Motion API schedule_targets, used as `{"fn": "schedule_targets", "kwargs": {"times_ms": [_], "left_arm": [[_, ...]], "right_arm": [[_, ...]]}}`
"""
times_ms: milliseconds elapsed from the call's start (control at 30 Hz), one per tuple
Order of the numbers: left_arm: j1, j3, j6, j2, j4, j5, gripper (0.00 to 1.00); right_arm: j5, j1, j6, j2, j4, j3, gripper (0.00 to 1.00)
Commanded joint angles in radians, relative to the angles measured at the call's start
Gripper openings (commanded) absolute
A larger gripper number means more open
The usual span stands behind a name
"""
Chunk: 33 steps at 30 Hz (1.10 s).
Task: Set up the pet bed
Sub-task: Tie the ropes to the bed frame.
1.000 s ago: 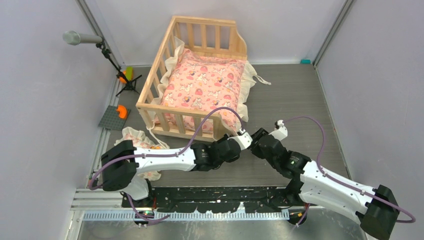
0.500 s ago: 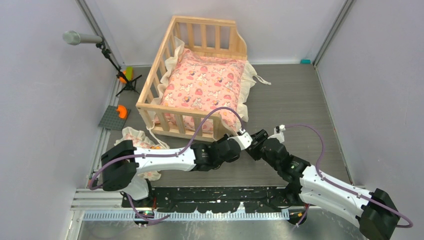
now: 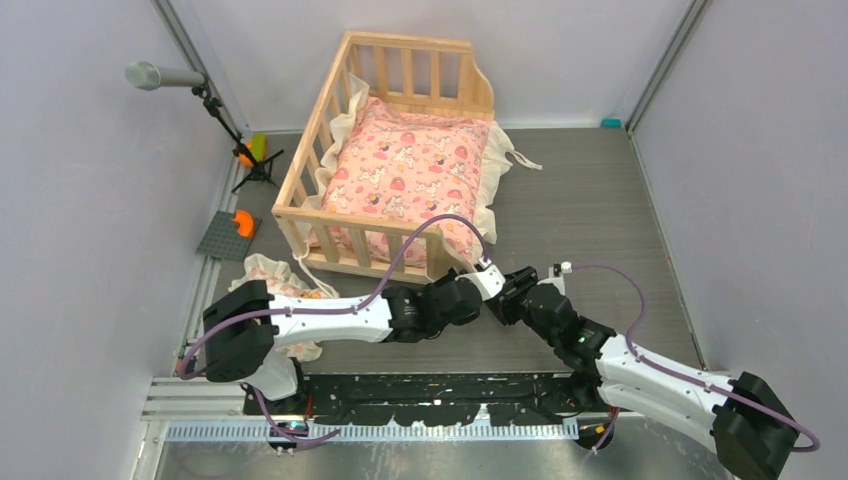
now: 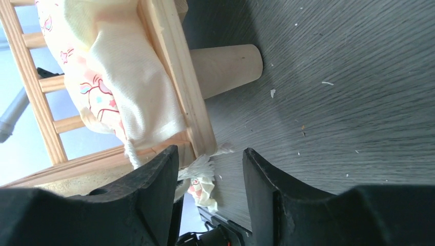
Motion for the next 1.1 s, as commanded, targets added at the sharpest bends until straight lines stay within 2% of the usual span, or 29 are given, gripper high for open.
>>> {"fn": "schedule_targets", "kwargs": {"times_ms": [0, 300, 733, 1067], "left_arm": [[0.021, 0.04, -0.005, 0.014, 0.089, -0.054, 0.0], [0.021, 0.041, -0.006, 0.019, 0.089, -0.052, 0.0], [0.021, 0.045, -0.011, 0.024, 0.094, -0.055, 0.0], [0.02, 0.058, -0.018, 0.041, 0.094, -0.045, 0.0]], "right_arm": [[0.025, -0.004, 0.079, 0.016, 0.13, -0.03, 0.53], [0.039, -0.003, 0.157, 0.028, 0.18, -0.057, 0.51], [-0.033, -0.003, 0.224, 0.104, 0.233, -0.046, 0.51], [-0.033, -0.003, 0.251, 0.078, 0.218, -0.044, 0.5]]}}
